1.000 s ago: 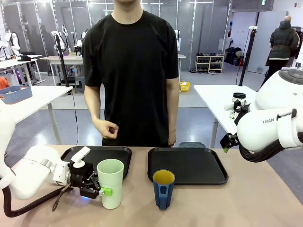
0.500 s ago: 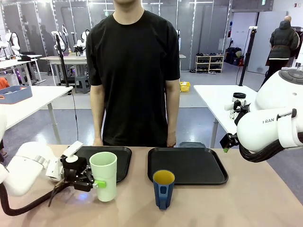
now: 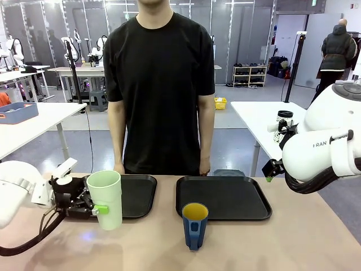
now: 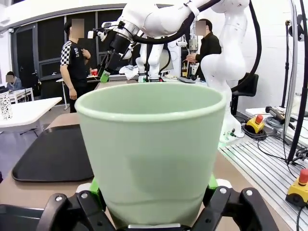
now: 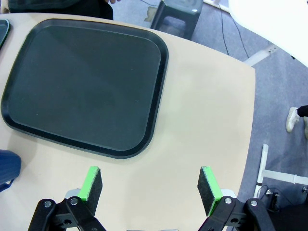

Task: Sort and store the cups by type.
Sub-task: Pick up the Reusable plastic cup, then place the picked Reusable plastic cup into the Flat Tray indicated by the person.

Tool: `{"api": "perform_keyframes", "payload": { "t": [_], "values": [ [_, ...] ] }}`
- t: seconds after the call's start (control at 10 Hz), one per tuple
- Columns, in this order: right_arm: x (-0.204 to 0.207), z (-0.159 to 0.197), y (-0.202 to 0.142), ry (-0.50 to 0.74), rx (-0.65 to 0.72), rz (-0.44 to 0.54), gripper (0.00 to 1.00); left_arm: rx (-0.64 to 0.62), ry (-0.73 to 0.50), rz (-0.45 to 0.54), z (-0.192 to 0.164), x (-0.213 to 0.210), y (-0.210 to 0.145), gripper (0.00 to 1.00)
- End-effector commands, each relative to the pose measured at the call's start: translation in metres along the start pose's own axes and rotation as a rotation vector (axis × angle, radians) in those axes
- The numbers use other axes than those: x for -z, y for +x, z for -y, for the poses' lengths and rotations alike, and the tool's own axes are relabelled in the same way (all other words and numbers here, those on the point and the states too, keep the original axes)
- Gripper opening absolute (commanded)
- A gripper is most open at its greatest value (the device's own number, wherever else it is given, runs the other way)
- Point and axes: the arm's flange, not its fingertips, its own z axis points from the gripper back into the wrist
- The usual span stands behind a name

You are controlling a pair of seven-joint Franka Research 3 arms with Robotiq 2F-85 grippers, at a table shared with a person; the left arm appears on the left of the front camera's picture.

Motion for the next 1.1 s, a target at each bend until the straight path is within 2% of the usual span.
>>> {"api": "perform_keyframes", "payload": {
  "t": [0.0,0.1,1.0],
  "values": [
    [0.001,0.0,-0.002,0.001,0.001,-0.001,1.0,0.054,-0.014,0.018,0.017,-0.002,-0.008,0.16],
    [0.001,0.0,-0.002,0.001,0.001,-0.001,1.0,0.0,0.0,0.0,0.0,0.0,0.0,0.16],
    [0.001,0.0,-0.002,0.001,0.001,-0.001,1.0,0.0,0.0,0.0,0.0,0.0,0.0,0.16]
  ]
}}
